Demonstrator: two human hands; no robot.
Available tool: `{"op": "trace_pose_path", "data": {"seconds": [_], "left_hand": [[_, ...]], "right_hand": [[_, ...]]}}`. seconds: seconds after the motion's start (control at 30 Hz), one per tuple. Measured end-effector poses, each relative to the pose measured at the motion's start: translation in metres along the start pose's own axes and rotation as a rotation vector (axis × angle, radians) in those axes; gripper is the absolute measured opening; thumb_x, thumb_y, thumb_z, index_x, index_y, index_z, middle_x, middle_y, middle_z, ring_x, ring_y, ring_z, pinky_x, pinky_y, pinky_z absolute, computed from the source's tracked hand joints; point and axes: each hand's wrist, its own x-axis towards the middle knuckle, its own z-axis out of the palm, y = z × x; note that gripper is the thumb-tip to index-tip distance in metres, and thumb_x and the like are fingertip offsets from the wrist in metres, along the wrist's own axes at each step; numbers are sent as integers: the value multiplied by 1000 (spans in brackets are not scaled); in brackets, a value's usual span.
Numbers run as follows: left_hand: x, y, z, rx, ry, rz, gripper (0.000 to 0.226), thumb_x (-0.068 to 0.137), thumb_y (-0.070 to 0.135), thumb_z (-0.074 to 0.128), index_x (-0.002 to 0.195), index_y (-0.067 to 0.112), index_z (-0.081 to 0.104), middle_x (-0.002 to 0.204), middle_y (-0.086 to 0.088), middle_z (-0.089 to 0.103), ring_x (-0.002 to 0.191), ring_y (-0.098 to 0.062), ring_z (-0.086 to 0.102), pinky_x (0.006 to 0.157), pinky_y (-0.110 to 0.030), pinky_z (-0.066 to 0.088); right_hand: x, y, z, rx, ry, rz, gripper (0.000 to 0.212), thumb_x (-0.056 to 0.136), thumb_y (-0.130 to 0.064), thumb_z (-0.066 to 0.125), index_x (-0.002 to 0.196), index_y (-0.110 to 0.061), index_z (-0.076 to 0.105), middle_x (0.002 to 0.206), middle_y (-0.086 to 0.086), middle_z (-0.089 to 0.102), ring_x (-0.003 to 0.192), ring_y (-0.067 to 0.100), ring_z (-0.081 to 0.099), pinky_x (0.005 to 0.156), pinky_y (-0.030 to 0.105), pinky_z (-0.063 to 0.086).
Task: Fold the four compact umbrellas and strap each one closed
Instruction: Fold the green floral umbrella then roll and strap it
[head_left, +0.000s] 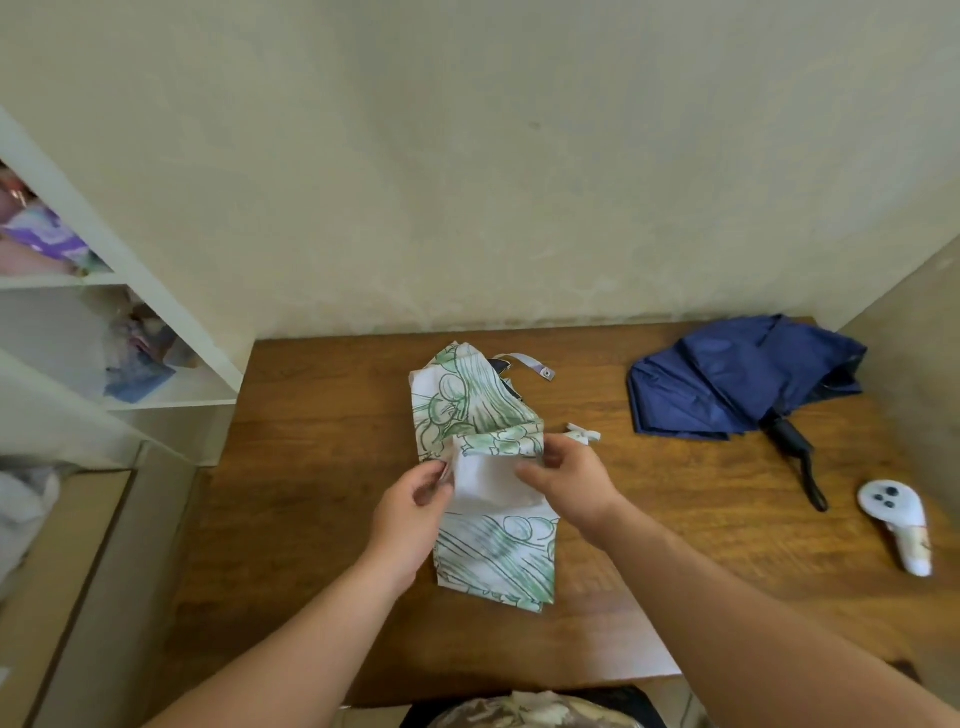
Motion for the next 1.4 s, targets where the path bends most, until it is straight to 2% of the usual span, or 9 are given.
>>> {"op": "trace_pose_path", "data": {"seconds": [0.07, 0.13, 0.23, 0.47, 0.63, 0.83, 1.03, 1.13, 1.4], "left_hand": [[1, 1, 1, 59, 27, 30, 28, 102, 24, 67, 126, 40, 68, 119, 19, 70, 112, -6, 65, 96, -32, 53], [3, -1, 0, 151, 79, 42, 19, 101, 28, 69, 110, 45, 70, 110, 22, 72, 105, -6, 67, 92, -35, 57], [4, -4, -2, 232, 140, 48, 10, 101, 32, 69, 97, 40, 73, 100, 20, 72, 98, -8, 67, 84, -35, 57], [4, -3, -7, -7, 75, -128, 22, 107, 27, 60, 125, 27, 71, 124, 10, 67, 117, -17, 59, 97, -35, 47], [5, 23, -2, -264, -59, -178, 24, 107, 47, 55, 113, 31, 72, 113, 16, 66, 104, -3, 55, 101, -35, 37], [22, 46, -10, -332, 27, -289, 25, 106, 38, 61, 119, 18, 68, 113, 1, 61, 111, -22, 49, 95, -37, 37], [21, 57, -14, -291, -57, -215, 30, 107, 44, 58, 97, 18, 70, 101, 12, 58, 97, -12, 52, 90, -34, 37], [18, 46, -14, -276, -13, -129, 19, 99, 26, 75, 116, 22, 69, 115, 7, 67, 107, -10, 60, 74, -25, 45], [12, 27, -18, -83, -63, 30, 66, 94, 5, 77, 142, 44, 55, 117, 1, 73, 111, -14, 68, 87, -26, 52]], "right_hand": [[-2, -1, 3, -9, 45, -8, 2, 94, -17, 77, 93, -19, 76, 84, -6, 75, 79, 14, 69, 75, 32, 59], [-4, 0, 4, -102, 101, -30, 26, 93, -25, 78, 74, -13, 65, 76, 0, 59, 67, 15, 52, 62, 32, 47], [-10, -7, 0, -162, 187, -29, 37, 94, -32, 77, 79, -2, 62, 83, 17, 51, 72, 32, 48, 68, 52, 49], [-15, -4, -14, 106, 137, 22, 11, 99, -24, 72, 97, -15, 77, 91, 1, 79, 89, 23, 75, 81, 40, 61], [-19, 0, -4, 64, 80, -21, 11, 101, -19, 69, 91, -15, 73, 64, -21, 65, 61, -5, 56, 67, 19, 45], [-20, 8, -5, -13, 62, -4, 27, 97, -19, 74, 73, -15, 63, 58, -16, 53, 55, 4, 43, 55, 18, 38], [-24, 8, -7, 112, 102, 14, 13, 94, -21, 78, 94, -8, 76, 91, 14, 74, 82, 22, 68, 82, 35, 55], [-27, 7, -8, 135, 38, -2, 16, 90, -8, 81, 105, -14, 76, 101, 2, 80, 99, 21, 75, 91, 34, 61], [-24, 16, -8, 94, 104, 10, 20, 87, -6, 82, 104, -16, 77, 101, 4, 80, 99, 23, 75, 94, 43, 61]]}}
